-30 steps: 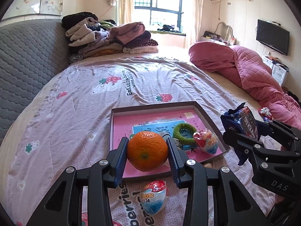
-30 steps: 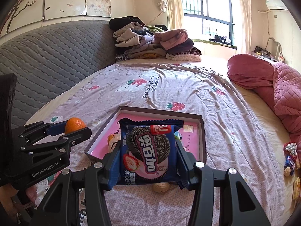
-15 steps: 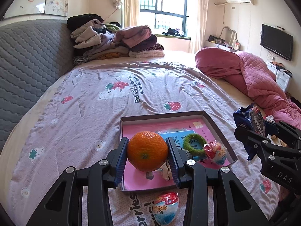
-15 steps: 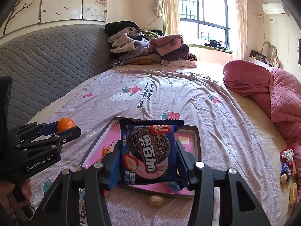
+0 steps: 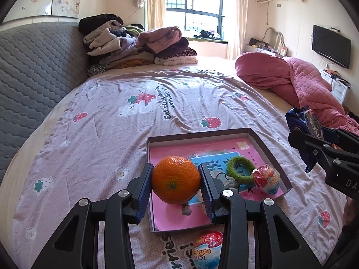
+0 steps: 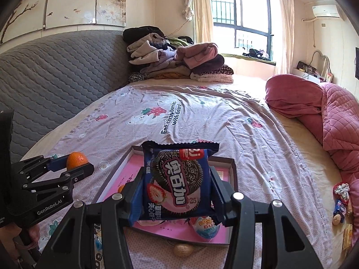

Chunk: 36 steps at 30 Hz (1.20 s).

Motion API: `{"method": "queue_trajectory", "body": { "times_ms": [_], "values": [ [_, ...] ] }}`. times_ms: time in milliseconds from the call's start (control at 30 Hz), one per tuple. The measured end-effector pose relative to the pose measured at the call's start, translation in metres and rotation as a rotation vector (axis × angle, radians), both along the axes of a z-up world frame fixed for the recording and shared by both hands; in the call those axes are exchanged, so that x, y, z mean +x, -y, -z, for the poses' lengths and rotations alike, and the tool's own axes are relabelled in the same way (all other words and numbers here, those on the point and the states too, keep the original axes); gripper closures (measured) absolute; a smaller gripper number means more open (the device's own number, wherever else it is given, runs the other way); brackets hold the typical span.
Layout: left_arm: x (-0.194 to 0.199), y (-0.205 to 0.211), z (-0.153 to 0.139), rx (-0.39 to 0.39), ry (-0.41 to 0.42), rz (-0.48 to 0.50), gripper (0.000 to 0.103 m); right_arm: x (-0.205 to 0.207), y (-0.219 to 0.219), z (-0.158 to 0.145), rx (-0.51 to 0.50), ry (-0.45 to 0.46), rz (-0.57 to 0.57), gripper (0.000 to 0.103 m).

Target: Organize objects

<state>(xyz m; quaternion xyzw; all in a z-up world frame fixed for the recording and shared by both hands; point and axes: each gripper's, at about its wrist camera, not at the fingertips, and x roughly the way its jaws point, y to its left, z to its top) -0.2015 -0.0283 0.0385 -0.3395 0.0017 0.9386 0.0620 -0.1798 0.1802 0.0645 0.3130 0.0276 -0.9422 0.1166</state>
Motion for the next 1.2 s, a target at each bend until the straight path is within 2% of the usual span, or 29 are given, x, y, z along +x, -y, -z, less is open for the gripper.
{"method": "queue_trajectory", "body": {
  "times_ms": [500,1200],
  "values": [
    [-0.011,0.001,0.035,-0.021,0.057,0.009,0.061,-0.017,0.016,0.023,0.024,0.042,-0.028,0.051],
    [-0.025,-0.006,0.083,-0.022,0.126,0.026,0.061,-0.038,0.025,0.082,0.044,0.144,-0.020,0.051]
  ]
}}
